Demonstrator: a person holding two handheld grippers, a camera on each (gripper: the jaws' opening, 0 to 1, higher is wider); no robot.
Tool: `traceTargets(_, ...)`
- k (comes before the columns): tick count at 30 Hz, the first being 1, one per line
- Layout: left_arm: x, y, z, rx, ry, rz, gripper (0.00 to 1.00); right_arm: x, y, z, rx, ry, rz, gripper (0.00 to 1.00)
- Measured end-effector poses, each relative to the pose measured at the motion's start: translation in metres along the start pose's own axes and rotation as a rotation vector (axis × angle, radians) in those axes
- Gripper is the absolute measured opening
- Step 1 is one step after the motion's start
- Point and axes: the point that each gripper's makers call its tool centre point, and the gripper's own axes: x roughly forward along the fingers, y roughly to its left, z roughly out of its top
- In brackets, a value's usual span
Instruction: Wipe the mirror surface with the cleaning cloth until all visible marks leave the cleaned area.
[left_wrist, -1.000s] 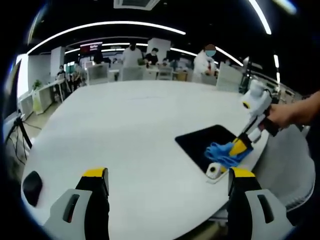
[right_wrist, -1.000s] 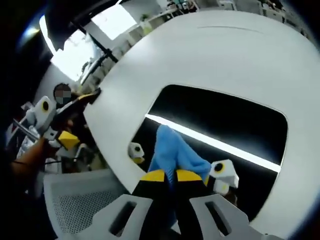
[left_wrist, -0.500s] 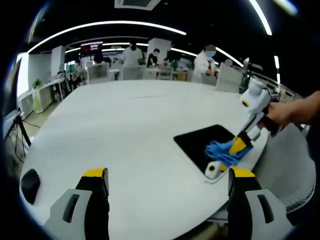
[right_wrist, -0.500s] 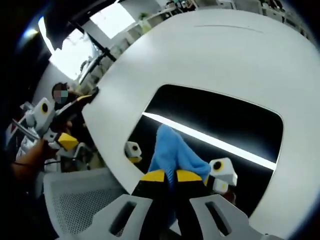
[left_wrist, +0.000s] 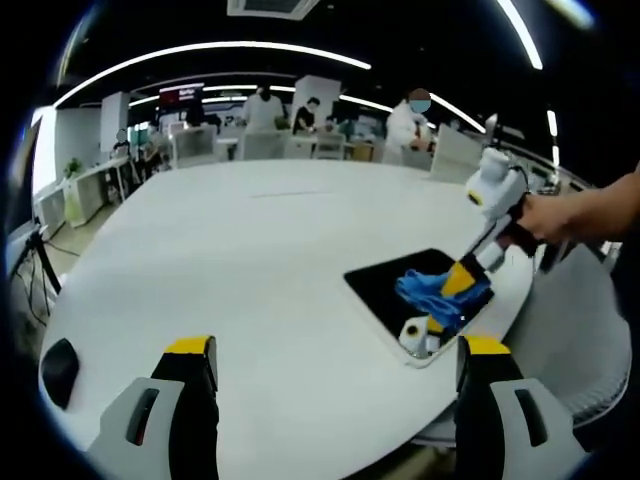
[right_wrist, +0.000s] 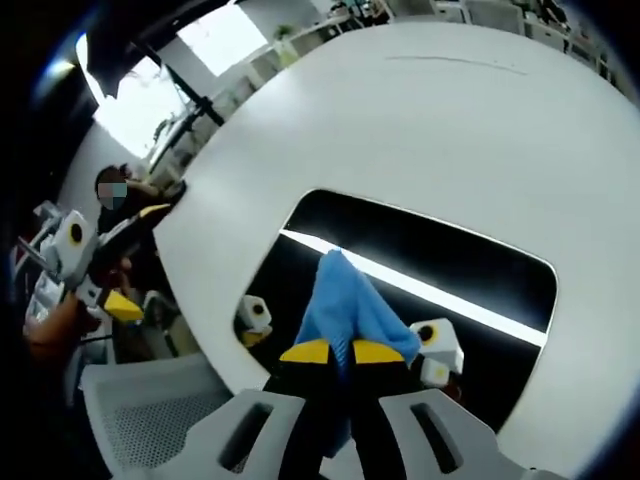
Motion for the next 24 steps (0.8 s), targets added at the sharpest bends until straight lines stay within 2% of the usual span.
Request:
traceTargets(8,-0.004,0.0,-0.005,-0.006,0.004,0.005,1.0,0.007,-0.011,0.024,-0.052,-0.005,-0.032,0.01)
traceTargets(11,-0.005,0.0,-0.006,-0.005,0.004,0.008,1.0,0.009,-0.013,0.029,-0.093,0.005,-0.046,0.01)
traceTargets(16,-0.004,-0.005,-0.01,0.005,0.017,-0.005,1.0,0.014,-0.021,0.045,-0.214,0.028,-0.121,0.01)
traceTargets(24,-0.006,-0.006,-0.009,0.008,0.013,-0.006,1.0,0.023,-0.024,0.068,-0.214,0.048,-0.145,0.01)
